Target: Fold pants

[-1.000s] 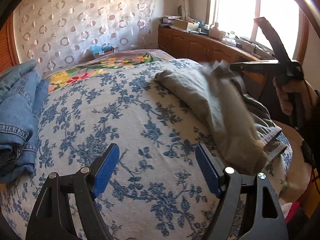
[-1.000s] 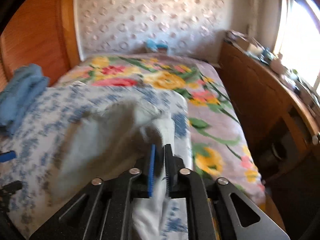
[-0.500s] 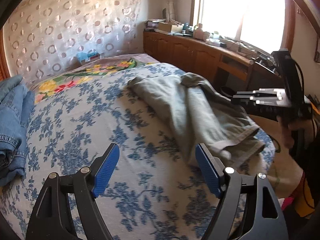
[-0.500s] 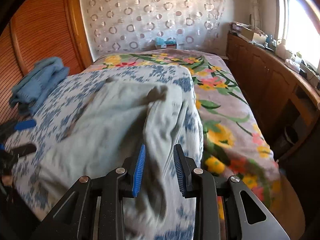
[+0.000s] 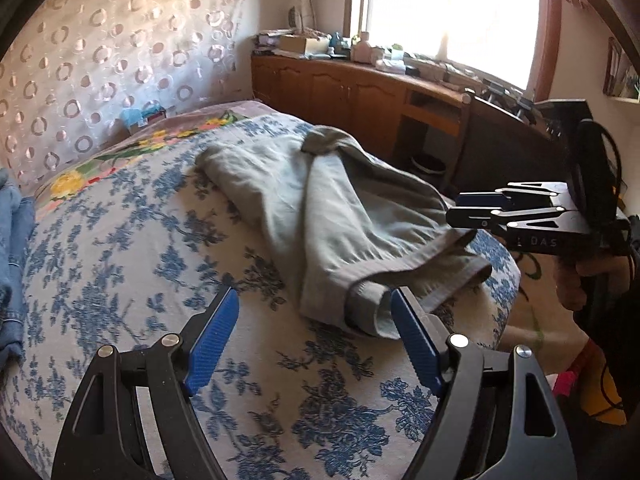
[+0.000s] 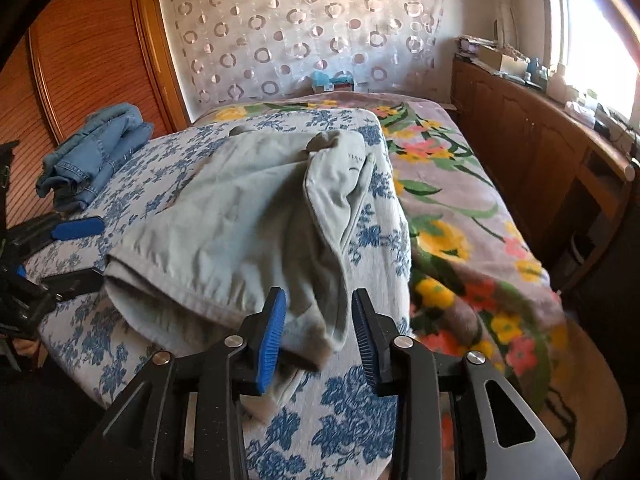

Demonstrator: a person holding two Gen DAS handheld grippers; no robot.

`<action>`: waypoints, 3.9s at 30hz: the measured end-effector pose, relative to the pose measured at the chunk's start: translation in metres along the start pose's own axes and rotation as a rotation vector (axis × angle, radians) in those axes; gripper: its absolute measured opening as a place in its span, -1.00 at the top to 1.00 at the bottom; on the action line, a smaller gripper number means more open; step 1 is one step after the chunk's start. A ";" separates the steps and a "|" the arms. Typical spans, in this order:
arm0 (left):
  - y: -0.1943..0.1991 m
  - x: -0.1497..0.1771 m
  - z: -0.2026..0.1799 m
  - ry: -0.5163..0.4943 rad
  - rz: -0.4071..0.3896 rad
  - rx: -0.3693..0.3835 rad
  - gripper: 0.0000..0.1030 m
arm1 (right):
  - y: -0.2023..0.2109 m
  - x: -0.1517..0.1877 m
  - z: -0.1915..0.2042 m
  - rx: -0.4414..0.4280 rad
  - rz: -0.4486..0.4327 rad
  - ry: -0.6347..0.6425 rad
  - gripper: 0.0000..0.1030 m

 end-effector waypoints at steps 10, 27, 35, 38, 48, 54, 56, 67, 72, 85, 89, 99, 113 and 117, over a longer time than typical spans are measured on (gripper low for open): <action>-0.011 0.008 -0.011 -0.029 0.034 0.014 0.39 | -0.009 0.000 0.001 -0.029 0.007 -0.029 0.29; 0.030 0.007 0.037 0.068 -0.050 -0.053 0.84 | 0.016 -0.007 0.054 -0.189 0.022 0.056 0.96; 0.020 0.040 0.068 0.135 0.010 -0.088 0.84 | 0.001 0.014 0.090 -0.271 0.077 0.089 0.96; 0.018 0.046 0.072 0.138 0.023 -0.084 0.83 | -0.004 0.017 0.087 -0.256 0.081 0.077 0.95; 0.044 0.040 0.077 0.115 -0.038 -0.106 0.10 | 0.011 0.001 0.082 -0.202 0.015 0.067 0.85; 0.042 0.028 0.083 0.139 -0.049 -0.098 -0.53 | 0.006 -0.011 0.072 -0.148 -0.017 0.071 0.59; 0.035 0.024 0.082 0.143 -0.042 -0.085 -0.53 | -0.001 -0.018 0.069 -0.139 -0.022 0.069 0.55; -0.006 0.022 0.079 0.111 0.018 -0.134 -0.53 | -0.058 -0.069 0.048 -0.045 -0.017 0.092 0.26; -0.012 0.027 0.077 0.096 0.033 -0.147 -0.53 | -0.094 -0.084 0.035 0.022 0.046 0.096 0.26; -0.022 0.037 0.079 0.107 0.054 -0.148 -0.53 | -0.091 -0.097 -0.001 0.113 0.046 0.072 0.93; -0.024 0.039 0.079 0.108 0.057 -0.146 -0.53 | -0.069 -0.089 -0.025 0.153 0.019 -0.001 0.93; -0.008 0.035 0.074 0.098 0.016 -0.140 -0.53 | -0.049 -0.070 -0.028 0.204 0.002 -0.019 0.33; -0.001 0.035 0.064 0.081 0.026 -0.092 -0.05 | -0.034 -0.019 0.019 0.025 0.017 0.007 0.29; -0.006 0.042 0.057 0.068 0.059 -0.061 0.34 | -0.030 -0.012 0.021 0.014 0.023 0.015 0.29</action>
Point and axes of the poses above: each gripper's, at about its wrist camera, not at the fingertips, and y roughly against the way its jaws point, z to its left, x to its underside, the point moved 8 cm from there along -y, roughly the way its jaws point, and after that the axes turned 15 degrees about -x, right-handed, at the moved point
